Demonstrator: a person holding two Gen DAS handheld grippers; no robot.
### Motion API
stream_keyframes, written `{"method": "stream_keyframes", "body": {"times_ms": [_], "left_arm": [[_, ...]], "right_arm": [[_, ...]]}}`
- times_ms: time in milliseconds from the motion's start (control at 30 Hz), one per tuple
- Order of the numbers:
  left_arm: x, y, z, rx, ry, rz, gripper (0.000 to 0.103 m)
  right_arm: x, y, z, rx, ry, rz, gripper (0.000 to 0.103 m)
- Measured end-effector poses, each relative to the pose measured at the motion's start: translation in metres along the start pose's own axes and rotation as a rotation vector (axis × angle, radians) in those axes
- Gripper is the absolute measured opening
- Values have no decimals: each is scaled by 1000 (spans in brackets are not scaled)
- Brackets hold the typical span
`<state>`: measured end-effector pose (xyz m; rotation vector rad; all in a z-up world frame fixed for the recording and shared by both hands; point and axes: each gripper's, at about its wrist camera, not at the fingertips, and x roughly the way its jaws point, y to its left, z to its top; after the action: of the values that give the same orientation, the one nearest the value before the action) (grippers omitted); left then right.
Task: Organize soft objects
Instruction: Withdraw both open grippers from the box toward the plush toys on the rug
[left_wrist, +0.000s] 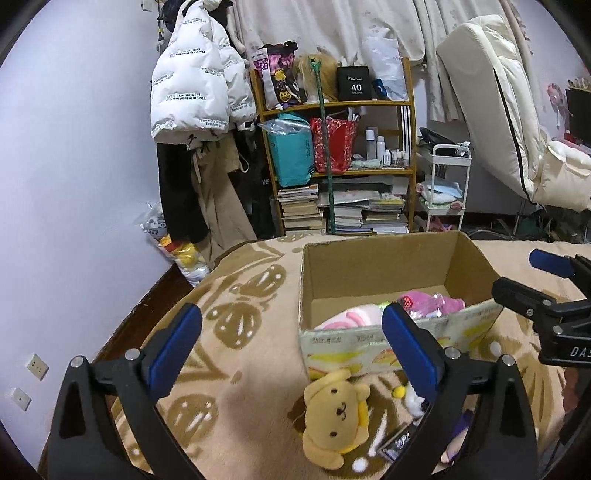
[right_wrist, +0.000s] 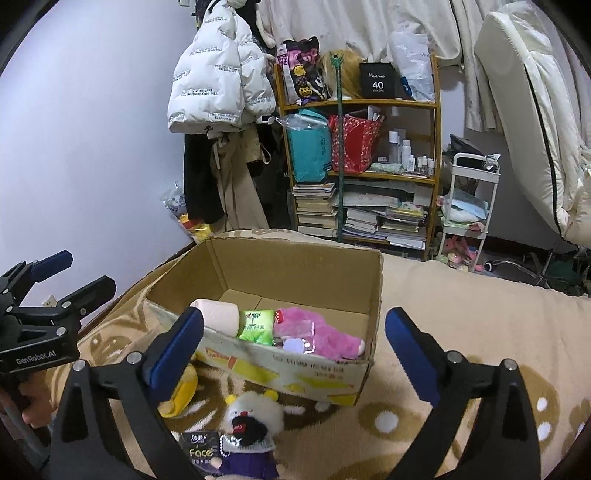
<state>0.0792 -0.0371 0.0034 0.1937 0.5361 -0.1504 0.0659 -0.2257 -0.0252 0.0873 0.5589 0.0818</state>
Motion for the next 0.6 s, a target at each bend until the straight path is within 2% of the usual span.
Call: {"method": "stream_keyframes", "body": {"times_ms": [600], "left_arm": [[-35, 10, -26, 10, 76, 34, 97]], "right_arm": [[-40, 6, -18, 30, 11, -8, 103]]}}
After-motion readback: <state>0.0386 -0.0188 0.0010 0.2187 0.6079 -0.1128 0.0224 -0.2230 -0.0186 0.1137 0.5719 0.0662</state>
